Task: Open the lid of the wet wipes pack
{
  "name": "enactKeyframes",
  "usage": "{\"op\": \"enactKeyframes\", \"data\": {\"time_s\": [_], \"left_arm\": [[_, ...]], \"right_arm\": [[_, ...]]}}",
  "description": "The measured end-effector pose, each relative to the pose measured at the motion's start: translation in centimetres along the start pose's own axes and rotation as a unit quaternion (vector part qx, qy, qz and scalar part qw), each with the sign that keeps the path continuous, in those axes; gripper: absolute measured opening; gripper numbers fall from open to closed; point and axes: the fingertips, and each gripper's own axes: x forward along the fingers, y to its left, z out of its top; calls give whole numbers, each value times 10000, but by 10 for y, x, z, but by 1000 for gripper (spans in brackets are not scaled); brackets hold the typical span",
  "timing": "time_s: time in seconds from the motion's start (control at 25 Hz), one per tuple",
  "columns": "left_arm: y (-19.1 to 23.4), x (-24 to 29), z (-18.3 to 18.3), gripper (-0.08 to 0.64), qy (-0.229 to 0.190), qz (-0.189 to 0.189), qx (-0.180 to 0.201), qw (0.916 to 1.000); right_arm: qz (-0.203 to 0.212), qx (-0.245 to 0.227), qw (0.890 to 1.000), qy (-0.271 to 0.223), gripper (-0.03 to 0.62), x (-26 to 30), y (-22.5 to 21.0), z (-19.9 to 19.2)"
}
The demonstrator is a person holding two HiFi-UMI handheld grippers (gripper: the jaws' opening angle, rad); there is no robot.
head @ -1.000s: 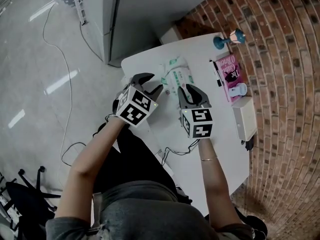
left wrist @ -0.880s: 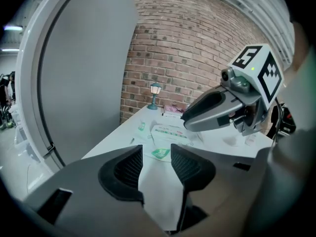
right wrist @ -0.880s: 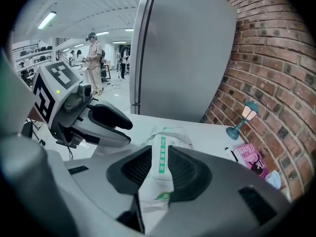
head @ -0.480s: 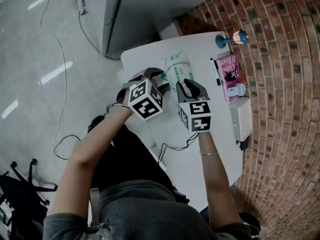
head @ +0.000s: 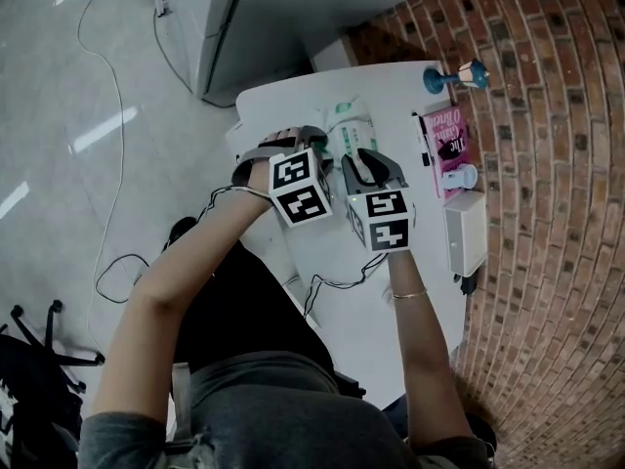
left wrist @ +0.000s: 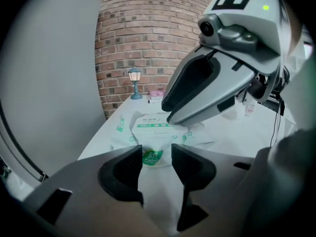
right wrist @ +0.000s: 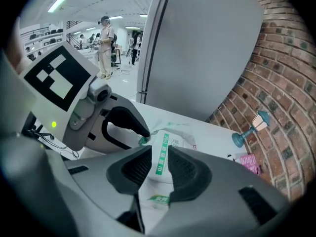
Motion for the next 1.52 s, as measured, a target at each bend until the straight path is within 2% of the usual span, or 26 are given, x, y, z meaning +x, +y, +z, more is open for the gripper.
{"op": "enactKeyframes", "data": {"time_s": [0.4,1.16,1.32,1.52], "left_arm": [[0,2,-3,183,-59,-96,89,9999],[-2,3,-2,183,-31,-41,209,9998],[-1,5,-2,183,-10,-63,203,9998],[-1,5,-3,183,0,-55,220,9997]], "right_arm": [[136,-396,9977,524,118,14,9,-3],[12,-392,9906,1307,133,31,9,-10],[-37,-492,9874,1501,123,33,9,-10],[-52,-489,9874,1501,101,33,10,-9]]}}
